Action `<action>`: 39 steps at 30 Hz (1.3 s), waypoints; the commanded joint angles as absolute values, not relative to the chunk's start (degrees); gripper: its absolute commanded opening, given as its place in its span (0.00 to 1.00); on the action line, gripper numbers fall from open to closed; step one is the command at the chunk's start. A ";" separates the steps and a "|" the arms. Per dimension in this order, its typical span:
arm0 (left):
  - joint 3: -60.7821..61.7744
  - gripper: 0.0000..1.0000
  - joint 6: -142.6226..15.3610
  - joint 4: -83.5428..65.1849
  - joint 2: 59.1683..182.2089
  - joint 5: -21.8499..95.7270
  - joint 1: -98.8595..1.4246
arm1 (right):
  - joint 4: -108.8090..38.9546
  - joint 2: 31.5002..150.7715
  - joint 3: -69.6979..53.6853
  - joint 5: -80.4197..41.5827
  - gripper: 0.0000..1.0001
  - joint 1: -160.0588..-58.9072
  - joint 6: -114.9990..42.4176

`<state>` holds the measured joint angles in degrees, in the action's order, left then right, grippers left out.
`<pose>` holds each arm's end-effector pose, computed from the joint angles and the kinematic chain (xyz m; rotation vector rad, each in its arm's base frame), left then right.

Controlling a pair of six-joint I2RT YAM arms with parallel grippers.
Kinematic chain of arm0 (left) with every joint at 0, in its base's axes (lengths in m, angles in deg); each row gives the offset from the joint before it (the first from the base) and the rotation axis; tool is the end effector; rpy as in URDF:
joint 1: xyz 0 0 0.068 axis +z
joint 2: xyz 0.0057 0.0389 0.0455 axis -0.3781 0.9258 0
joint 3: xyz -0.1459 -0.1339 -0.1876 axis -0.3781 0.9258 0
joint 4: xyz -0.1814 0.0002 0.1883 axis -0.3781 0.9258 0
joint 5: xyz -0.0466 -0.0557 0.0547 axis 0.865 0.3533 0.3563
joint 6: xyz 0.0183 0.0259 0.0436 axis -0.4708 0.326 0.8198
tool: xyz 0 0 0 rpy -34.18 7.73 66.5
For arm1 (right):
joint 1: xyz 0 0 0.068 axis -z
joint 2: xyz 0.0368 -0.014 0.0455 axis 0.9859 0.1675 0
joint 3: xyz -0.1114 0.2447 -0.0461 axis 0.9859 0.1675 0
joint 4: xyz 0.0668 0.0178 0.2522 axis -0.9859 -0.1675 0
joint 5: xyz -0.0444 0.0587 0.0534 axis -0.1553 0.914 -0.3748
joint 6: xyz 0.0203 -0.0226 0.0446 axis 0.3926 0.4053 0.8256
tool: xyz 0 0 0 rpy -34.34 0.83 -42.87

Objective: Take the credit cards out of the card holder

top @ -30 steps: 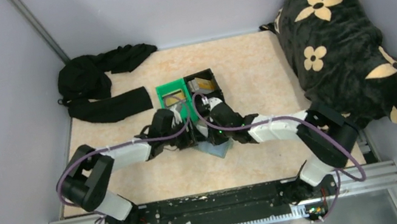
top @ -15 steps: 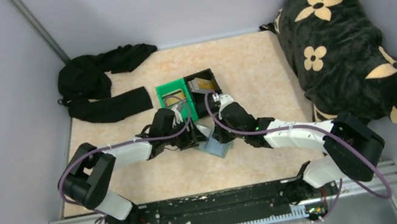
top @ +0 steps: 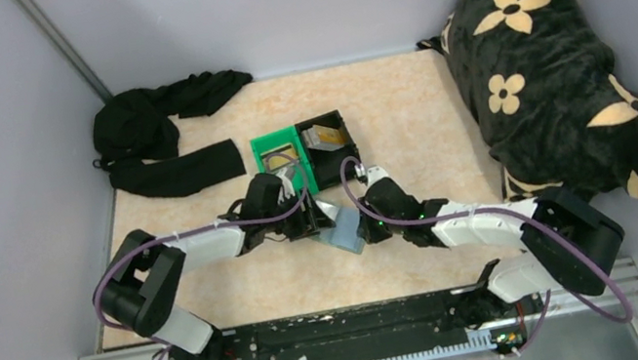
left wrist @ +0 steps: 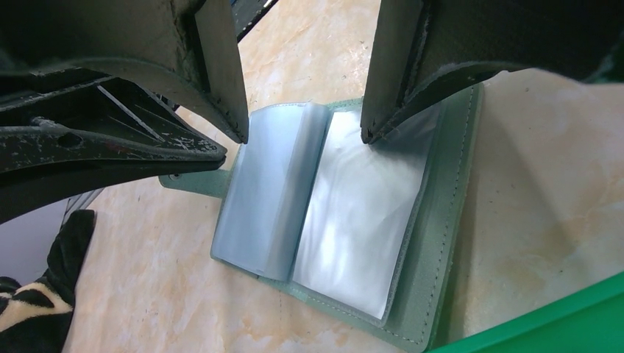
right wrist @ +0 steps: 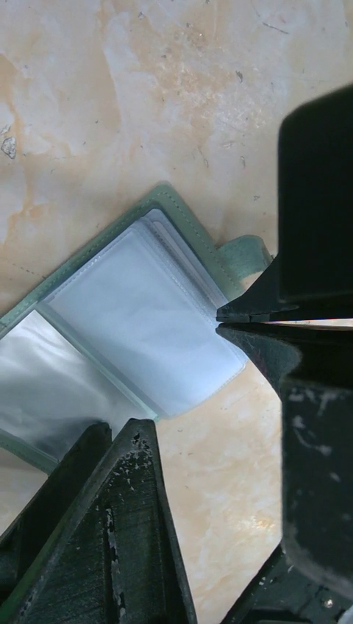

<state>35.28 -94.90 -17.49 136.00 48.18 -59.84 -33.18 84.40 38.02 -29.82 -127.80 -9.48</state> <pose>0.2275 -0.1905 0.1435 0.0740 2.5315 -1.0420 0.1666 0.1789 0.1623 -0.2666 2.4078 0.6306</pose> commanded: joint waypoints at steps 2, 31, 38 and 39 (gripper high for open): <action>35.31 0.65 -93.27 -13.61 135.48 46.25 -60.27 | -27.38 88.11 38.36 -28.69 0.00 -127.30 -8.56; 35.80 0.69 -93.69 -12.30 134.58 45.60 -60.27 | -22.94 93.06 37.04 -26.27 0.00 -126.26 -8.72; 36.11 0.68 -93.72 -12.79 135.39 46.22 -60.36 | -22.59 96.39 32.58 -25.61 0.00 -125.88 -10.16; 36.10 0.68 -93.68 -12.79 135.26 46.43 -60.36 | -22.12 96.94 32.34 -25.26 0.00 -125.61 -10.14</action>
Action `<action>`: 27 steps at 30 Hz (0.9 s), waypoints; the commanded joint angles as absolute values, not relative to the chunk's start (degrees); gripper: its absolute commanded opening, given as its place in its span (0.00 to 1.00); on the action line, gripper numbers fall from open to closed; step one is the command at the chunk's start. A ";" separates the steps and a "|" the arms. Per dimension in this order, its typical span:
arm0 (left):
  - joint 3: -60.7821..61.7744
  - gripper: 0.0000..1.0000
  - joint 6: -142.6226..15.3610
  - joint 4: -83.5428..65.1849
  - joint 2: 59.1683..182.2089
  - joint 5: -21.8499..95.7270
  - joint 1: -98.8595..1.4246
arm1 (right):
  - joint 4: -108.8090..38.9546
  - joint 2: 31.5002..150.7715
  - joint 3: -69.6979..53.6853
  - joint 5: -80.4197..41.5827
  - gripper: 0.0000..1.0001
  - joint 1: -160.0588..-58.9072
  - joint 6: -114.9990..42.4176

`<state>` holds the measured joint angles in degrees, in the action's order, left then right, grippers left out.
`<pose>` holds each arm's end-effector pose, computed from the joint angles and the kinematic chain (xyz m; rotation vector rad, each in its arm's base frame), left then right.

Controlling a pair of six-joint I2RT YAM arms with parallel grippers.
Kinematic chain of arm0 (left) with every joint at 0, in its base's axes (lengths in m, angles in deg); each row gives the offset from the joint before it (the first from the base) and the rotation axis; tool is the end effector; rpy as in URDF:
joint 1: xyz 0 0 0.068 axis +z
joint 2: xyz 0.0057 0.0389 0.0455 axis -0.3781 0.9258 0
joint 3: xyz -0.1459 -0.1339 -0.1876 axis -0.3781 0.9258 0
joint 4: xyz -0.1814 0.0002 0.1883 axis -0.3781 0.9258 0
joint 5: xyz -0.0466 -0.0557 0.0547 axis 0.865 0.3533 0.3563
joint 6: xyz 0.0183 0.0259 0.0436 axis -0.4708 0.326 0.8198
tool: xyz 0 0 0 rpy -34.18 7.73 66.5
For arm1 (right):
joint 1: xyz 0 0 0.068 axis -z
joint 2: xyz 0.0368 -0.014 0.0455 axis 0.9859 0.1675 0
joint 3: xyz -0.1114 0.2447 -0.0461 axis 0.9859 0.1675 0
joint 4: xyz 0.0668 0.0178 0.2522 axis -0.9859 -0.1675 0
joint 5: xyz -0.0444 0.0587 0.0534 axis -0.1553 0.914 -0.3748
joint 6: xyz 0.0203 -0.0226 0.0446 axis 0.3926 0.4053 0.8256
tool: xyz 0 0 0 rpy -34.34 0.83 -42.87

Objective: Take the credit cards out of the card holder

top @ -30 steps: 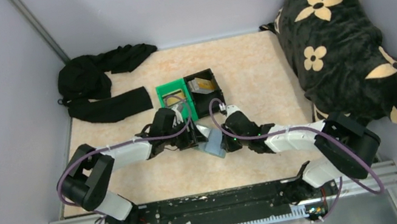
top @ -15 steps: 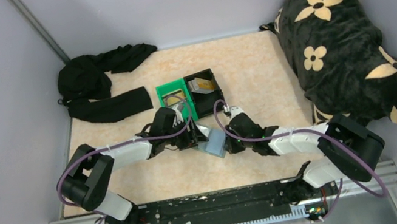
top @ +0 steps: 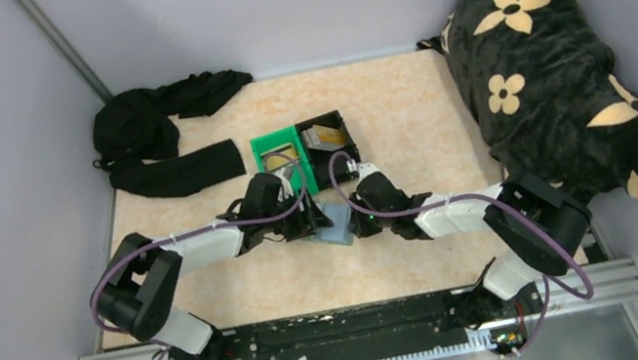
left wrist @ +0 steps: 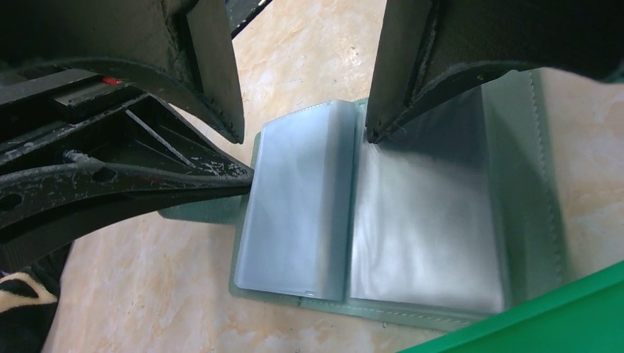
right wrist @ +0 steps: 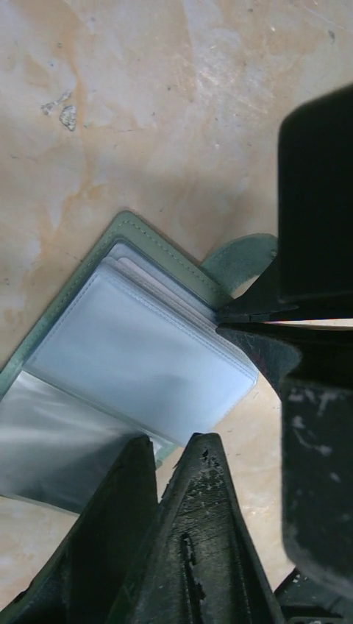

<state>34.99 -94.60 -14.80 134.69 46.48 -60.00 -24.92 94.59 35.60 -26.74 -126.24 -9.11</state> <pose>0.2253 -0.1886 0.1473 0.0632 2.5429 -0.9985 0.1889 0.1951 0.1435 -0.2547 2.4175 0.6822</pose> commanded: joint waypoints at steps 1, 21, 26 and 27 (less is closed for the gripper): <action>36.08 0.68 -93.71 -12.72 134.95 46.65 -60.36 | -21.84 97.44 32.30 -24.82 0.00 -125.31 -10.08; 29.89 0.69 -88.19 -4.75 130.66 38.04 -60.10 | -20.94 97.43 38.48 -23.59 0.00 -115.54 -12.68; 31.70 0.69 -89.56 -5.84 131.18 39.68 -60.10 | -21.84 97.10 38.03 -23.45 0.00 -114.24 -13.72; 31.91 0.69 -89.58 -5.80 130.70 39.69 -60.10 | -21.71 97.26 38.12 -23.33 0.00 -113.86 -13.85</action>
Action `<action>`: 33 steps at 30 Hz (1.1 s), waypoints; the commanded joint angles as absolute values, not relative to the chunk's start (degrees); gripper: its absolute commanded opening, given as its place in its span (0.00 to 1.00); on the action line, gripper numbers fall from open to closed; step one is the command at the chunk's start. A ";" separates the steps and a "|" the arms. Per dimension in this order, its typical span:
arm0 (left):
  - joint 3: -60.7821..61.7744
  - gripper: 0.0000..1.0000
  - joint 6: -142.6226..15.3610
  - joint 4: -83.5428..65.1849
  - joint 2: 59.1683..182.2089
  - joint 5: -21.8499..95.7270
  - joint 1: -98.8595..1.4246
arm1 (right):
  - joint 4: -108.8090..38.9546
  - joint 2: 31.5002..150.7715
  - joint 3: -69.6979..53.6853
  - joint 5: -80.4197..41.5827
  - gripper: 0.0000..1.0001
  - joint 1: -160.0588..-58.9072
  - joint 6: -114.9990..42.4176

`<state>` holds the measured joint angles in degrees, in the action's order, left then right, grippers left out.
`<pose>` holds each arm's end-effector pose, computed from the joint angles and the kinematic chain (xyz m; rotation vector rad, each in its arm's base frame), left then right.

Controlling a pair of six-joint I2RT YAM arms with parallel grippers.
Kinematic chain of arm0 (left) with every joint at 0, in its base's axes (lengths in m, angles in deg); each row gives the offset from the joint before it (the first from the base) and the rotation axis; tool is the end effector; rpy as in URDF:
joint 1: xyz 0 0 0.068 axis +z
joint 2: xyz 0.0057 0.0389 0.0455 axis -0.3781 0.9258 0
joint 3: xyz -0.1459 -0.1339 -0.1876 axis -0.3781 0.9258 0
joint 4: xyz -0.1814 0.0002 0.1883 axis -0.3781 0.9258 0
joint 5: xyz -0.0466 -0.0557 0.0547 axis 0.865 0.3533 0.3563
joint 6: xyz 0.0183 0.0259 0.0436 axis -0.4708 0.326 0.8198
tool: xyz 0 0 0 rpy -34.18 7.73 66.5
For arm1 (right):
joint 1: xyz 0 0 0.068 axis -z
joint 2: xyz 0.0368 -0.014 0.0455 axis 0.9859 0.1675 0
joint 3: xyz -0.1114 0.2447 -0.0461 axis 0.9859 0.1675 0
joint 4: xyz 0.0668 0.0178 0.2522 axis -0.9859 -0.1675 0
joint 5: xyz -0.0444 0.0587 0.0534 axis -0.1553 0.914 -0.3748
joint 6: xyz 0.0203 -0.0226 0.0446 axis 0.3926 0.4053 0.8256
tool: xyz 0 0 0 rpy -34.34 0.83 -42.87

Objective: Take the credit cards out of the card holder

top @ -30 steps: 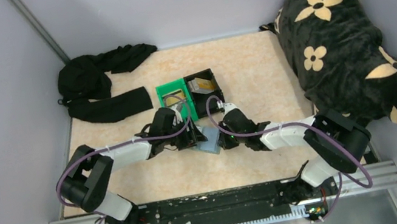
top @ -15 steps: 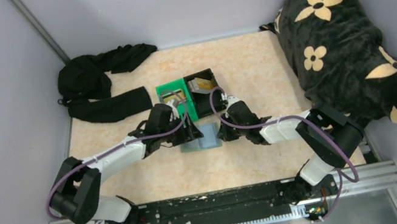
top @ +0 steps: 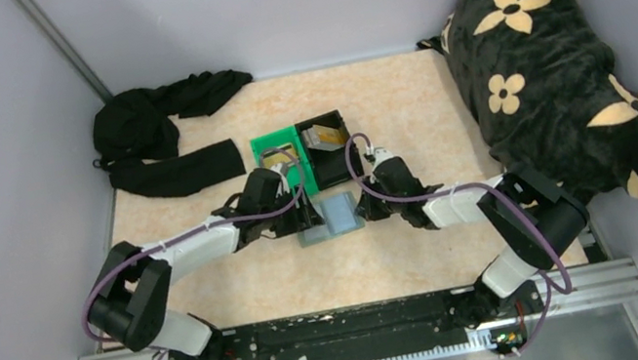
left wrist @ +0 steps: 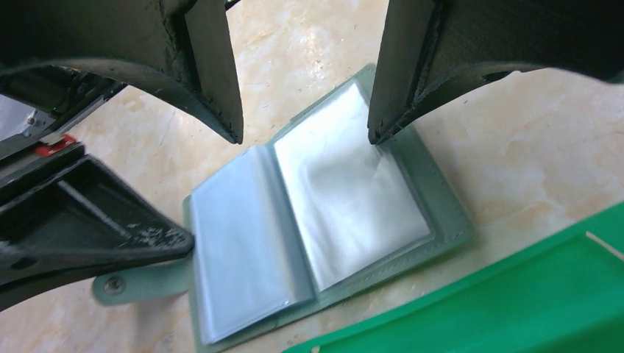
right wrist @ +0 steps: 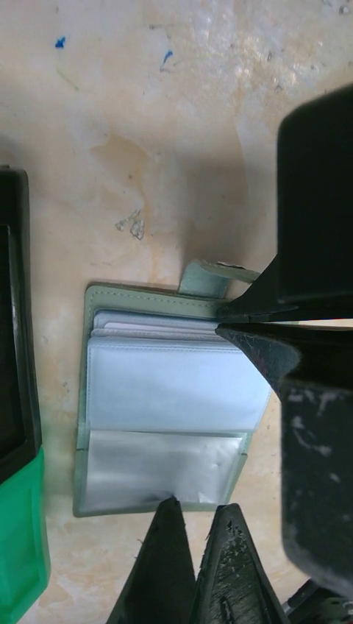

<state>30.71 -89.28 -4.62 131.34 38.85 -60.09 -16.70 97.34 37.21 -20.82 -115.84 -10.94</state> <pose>0.2285 -0.1858 0.1703 0.1041 2.5293 -0.7927 0.2228 0.1636 0.1356 -0.1294 2.3588 0.7306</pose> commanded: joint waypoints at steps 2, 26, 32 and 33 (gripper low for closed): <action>32.03 0.69 -89.53 -5.50 129.68 39.47 -60.10 | -21.44 97.77 38.03 -22.89 0.00 -113.22 -14.01; 33.96 0.68 -89.67 -10.55 136.49 41.98 -60.09 | -24.06 97.67 32.07 -21.81 0.00 -117.58 -14.29; 34.52 0.68 -89.71 -11.68 136.99 42.54 -60.09 | -24.76 97.20 30.06 -21.87 0.00 -119.52 -13.37; 34.60 0.68 -89.67 -11.85 137.03 42.54 -60.05 | -25.02 97.04 29.83 -21.94 0.00 -119.74 -13.37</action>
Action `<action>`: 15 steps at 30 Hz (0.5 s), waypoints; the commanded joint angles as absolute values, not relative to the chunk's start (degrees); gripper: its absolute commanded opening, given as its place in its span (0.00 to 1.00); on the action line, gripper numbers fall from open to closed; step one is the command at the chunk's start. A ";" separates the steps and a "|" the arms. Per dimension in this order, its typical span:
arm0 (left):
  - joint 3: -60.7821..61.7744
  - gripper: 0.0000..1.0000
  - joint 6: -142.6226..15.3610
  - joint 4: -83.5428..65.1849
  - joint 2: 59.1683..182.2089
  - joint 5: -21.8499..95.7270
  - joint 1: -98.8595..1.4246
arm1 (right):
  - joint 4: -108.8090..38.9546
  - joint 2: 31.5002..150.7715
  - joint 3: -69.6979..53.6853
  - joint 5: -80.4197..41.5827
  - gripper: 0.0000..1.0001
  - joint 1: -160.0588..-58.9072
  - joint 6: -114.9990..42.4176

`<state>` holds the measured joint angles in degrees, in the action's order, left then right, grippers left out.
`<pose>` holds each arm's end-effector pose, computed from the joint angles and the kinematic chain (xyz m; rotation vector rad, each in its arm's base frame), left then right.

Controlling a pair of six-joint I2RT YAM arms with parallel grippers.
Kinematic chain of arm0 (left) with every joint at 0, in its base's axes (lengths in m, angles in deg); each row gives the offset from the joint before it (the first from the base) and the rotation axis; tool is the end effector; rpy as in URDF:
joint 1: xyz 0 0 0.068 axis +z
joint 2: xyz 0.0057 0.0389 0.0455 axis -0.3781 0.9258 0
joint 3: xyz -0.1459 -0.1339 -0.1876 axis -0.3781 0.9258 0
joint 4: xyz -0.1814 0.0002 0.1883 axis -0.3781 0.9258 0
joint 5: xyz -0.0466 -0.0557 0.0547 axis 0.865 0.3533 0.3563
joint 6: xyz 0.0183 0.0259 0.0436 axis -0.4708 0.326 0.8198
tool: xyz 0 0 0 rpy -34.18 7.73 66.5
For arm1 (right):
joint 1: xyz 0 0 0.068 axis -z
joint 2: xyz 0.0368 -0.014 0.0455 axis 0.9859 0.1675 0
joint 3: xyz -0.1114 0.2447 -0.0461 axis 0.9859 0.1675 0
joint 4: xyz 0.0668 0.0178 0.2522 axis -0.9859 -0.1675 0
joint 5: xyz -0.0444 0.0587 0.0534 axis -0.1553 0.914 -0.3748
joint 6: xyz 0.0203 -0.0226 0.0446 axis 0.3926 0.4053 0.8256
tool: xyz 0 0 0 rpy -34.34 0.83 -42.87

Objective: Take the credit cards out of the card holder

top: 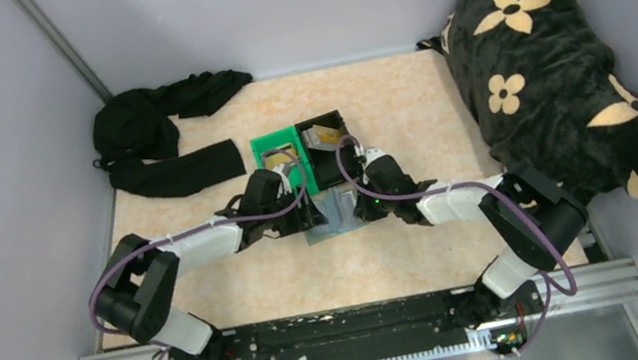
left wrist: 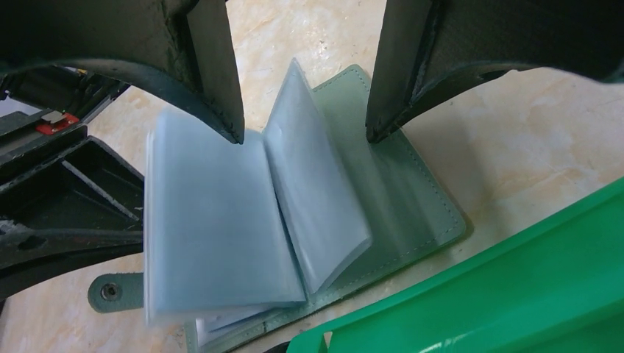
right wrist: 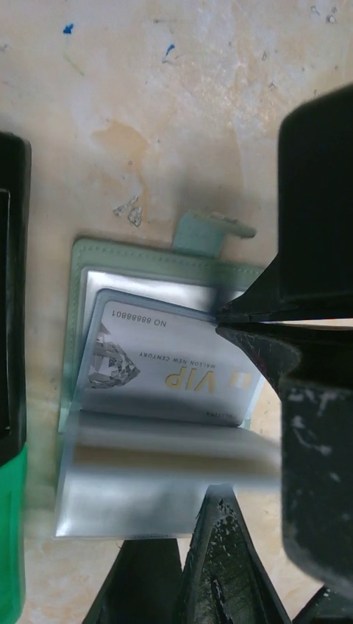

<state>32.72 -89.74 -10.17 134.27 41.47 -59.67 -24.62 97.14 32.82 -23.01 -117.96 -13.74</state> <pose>0.2307 -0.1868 0.1536 0.1098 2.5316 -0.8493 0.2239 0.1757 0.1459 -0.2103 2.3990 0.6546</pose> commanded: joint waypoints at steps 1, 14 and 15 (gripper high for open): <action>34.68 0.68 -89.66 -11.93 137.04 42.62 -60.04 | -25.27 96.87 29.57 -21.92 0.00 -119.87 -13.40; 34.69 0.68 -89.95 -9.16 131.61 42.17 -60.10 | -26.78 97.76 29.31 -23.67 0.00 -120.43 -14.06; 34.41 0.68 -89.93 -8.12 129.96 41.43 -60.10 | -26.70 97.77 29.45 -23.67 0.00 -120.41 -14.04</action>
<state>33.62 -89.74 -12.31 133.92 42.00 -59.71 -28.42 97.21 31.07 -24.21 -119.36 -13.98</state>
